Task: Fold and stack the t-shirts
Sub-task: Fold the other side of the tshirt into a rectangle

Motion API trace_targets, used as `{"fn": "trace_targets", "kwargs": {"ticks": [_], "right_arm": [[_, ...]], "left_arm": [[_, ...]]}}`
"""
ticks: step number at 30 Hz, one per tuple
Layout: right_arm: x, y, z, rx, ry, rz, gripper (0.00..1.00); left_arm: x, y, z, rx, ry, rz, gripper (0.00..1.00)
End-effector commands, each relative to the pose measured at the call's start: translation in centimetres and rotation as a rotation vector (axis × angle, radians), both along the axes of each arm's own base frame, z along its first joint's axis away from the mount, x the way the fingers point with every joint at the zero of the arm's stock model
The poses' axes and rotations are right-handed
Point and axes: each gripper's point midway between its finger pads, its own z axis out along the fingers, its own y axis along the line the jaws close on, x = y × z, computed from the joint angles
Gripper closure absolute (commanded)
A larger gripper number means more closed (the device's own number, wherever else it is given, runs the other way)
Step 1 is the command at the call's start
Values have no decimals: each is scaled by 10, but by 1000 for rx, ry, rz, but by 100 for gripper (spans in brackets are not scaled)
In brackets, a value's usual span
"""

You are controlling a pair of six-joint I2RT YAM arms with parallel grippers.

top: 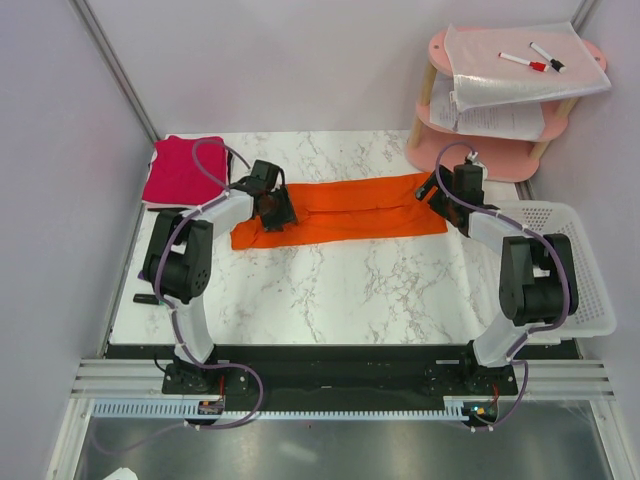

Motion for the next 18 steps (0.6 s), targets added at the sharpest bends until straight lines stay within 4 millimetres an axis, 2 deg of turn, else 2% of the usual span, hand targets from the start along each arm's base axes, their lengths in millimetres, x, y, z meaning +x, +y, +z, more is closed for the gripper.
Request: {"fn": "trace_targets", "kwargs": {"ticks": [1, 5, 9, 12, 18], "right_arm": [[13, 5, 13, 15, -44, 18, 12], [13, 9, 11, 23, -40, 32, 13], [12, 9, 9, 28, -34, 35, 13], [12, 10, 6, 30, -29, 39, 13], [12, 12, 2, 39, -23, 49, 13]], "left_arm": [[7, -2, -12, -7, -3, 36, 45], [13, -3, -17, -9, -11, 49, 46], [21, -3, -11, -6, -42, 58, 51], [25, -5, -8, -11, -50, 55, 58], [27, -4, -1, -10, -68, 60, 58]]}}
